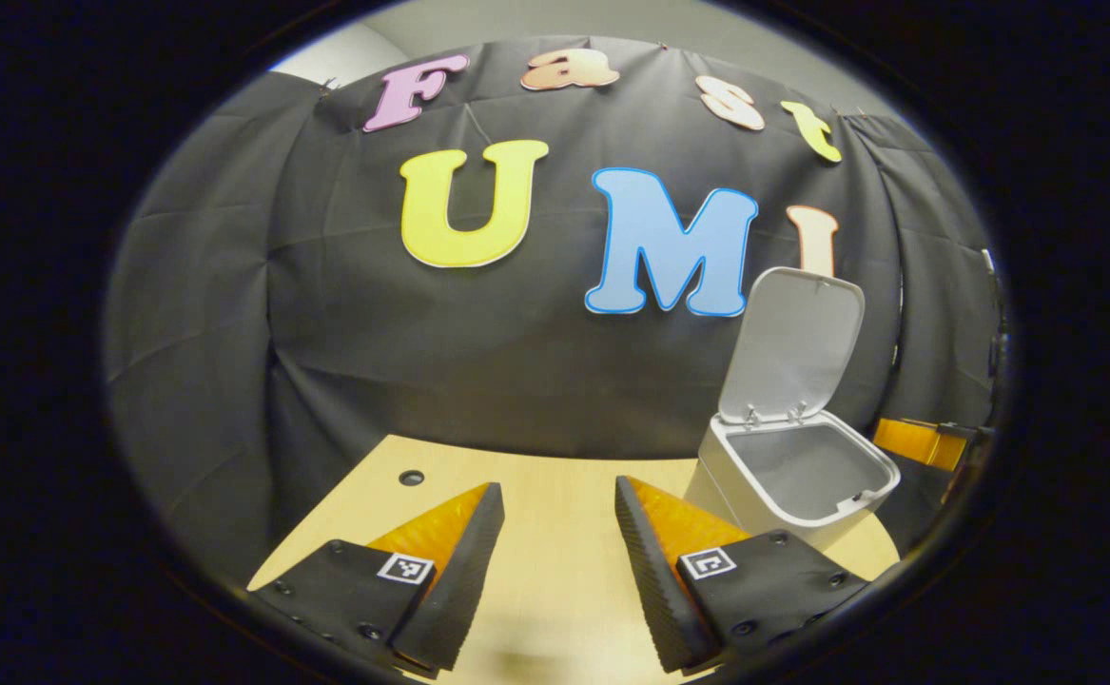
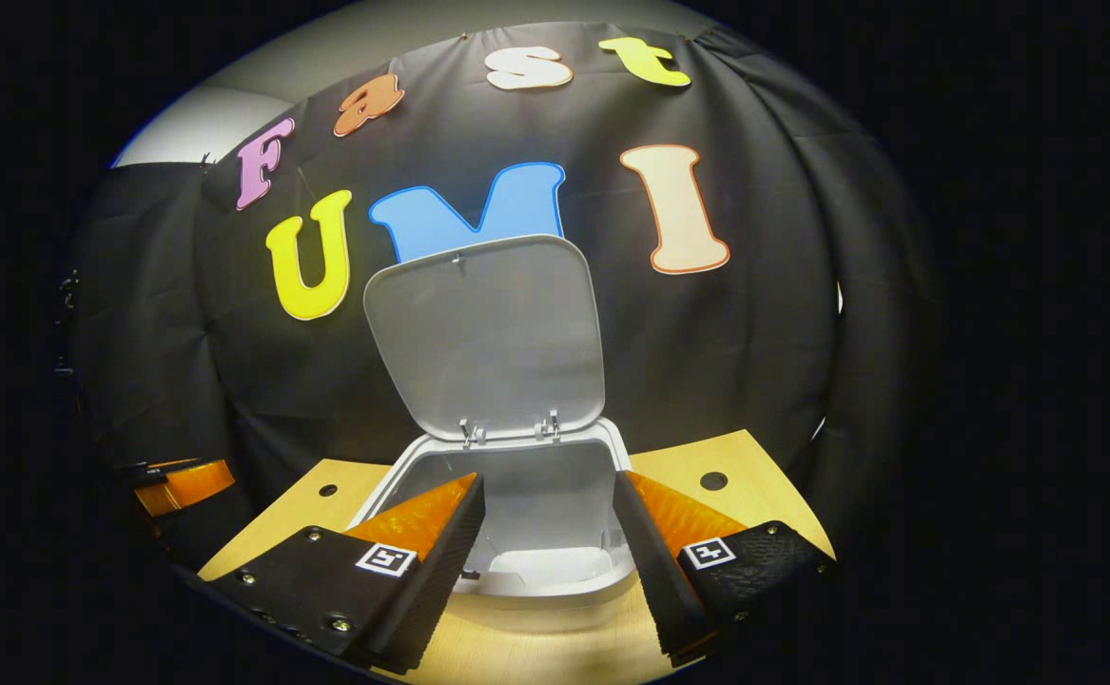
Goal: Press the lid of the desktop garbage bin to open it, pick up the crumpled paper on the desktop and throw it into the bin, then pick up the pop can on the desktop and drop it into the bin, and finally close the garbage bin lid.
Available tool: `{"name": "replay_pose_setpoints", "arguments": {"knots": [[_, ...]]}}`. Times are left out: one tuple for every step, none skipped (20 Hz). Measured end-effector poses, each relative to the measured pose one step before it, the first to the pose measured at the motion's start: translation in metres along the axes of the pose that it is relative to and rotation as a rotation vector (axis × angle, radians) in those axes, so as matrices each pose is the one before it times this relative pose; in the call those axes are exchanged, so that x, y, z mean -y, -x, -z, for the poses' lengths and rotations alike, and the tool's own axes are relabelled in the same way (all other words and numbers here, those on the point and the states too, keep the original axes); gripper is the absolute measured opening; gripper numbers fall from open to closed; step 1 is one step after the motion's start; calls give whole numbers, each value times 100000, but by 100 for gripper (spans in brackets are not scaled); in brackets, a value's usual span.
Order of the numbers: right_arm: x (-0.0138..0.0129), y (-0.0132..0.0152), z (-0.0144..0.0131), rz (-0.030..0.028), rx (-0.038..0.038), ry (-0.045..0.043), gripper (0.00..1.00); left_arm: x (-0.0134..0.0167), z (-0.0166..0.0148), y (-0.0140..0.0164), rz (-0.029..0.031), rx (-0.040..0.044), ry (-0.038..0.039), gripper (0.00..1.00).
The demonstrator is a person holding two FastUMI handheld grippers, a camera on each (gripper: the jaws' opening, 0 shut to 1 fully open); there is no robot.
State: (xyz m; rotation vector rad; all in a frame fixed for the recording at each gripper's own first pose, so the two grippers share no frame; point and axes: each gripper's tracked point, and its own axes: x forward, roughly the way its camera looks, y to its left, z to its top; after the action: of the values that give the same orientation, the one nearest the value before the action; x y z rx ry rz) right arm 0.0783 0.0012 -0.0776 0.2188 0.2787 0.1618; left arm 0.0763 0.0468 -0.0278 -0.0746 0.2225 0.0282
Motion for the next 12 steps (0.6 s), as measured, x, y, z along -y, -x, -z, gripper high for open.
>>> {"name": "replay_pose_setpoints", "arguments": {"knots": [[-34,-132,-577,68,1120,60,87,80,-22,-147,261,-42,-6,79],[-25,-113,-656,18,1194,-6,87,45,32,-55,174,-84,-47,81],[-135,-71,-672,-179,1278,-179,87,61,38,-101,135,-106,-7,77],[-177,-119,-789,-257,1328,-132,87,20,13,-102,128,-150,81,78],[-148,-125,-642,-280,1344,-107,87,28,46,-81,139,-117,165,78],[-198,-155,-777,-313,1524,156,87,-5,30,-71,91,-90,189,78],[-239,-167,-867,-339,1612,451,87,-34,15,-110,60,-54,129,79],[-207,-170,-792,-259,1416,546,87,26,28,-81,57,-27,41,79],[-208,-142,-727,-411,1478,512,87,7,-30,-74,-11,94,-35,77],[-170,-180,-843,-307,1624,526,86,-62,-68,-59,-9,179,-125,79],[-236,-170,-762,-257,1582,514,86,-16,-89,-159,16,171,-190,79],[-179,-234,-690,-359,1636,655,86,5,-13,-43,43,57,-190,78]]}}
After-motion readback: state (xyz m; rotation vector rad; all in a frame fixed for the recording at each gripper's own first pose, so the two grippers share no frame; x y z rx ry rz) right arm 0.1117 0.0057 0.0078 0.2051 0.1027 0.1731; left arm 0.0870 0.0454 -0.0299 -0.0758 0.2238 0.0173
